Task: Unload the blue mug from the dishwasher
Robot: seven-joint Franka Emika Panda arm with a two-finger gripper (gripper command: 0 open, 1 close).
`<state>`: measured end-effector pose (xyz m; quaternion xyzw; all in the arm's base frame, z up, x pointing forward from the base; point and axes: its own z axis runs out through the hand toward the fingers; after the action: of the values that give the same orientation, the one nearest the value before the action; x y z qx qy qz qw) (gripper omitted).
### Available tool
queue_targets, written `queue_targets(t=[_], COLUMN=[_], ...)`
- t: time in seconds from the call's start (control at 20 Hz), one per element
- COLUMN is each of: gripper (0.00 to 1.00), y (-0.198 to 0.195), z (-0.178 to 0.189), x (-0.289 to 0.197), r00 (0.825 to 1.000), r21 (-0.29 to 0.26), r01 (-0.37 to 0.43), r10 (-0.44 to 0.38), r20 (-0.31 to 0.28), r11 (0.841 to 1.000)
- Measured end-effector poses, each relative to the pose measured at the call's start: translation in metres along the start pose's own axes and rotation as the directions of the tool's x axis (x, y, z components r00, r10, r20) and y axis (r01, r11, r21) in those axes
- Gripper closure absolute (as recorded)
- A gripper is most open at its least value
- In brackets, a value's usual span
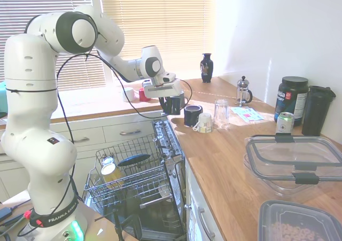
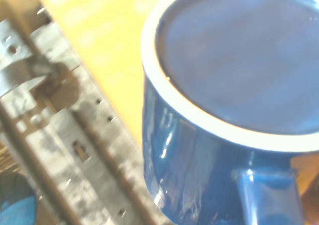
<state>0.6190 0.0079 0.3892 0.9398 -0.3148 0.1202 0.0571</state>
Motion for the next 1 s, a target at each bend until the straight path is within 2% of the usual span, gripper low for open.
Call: queue_targets(t=[0.4, 0.55, 0.75, 1.0], gripper=[1.00, 1.00, 1.00, 1.00], y=[-0.020, -0.020, -0.019, -0.016], z=[0.017, 0.025, 0.056, 0.062], x=[0.014, 0.016, 0.020, 0.041], r00=[1.000, 0.999, 0.998, 0.998], r21=[-0.012, -0.035, -0.069, -0.096], r01=[0.006, 0.013, 0.025, 0.030], r10=[-0.006, -0.012, -0.021, -0.024], r20=[0.010, 0.030, 0.060, 0.062], r11=[1.000, 0.999, 0.997, 0.995])
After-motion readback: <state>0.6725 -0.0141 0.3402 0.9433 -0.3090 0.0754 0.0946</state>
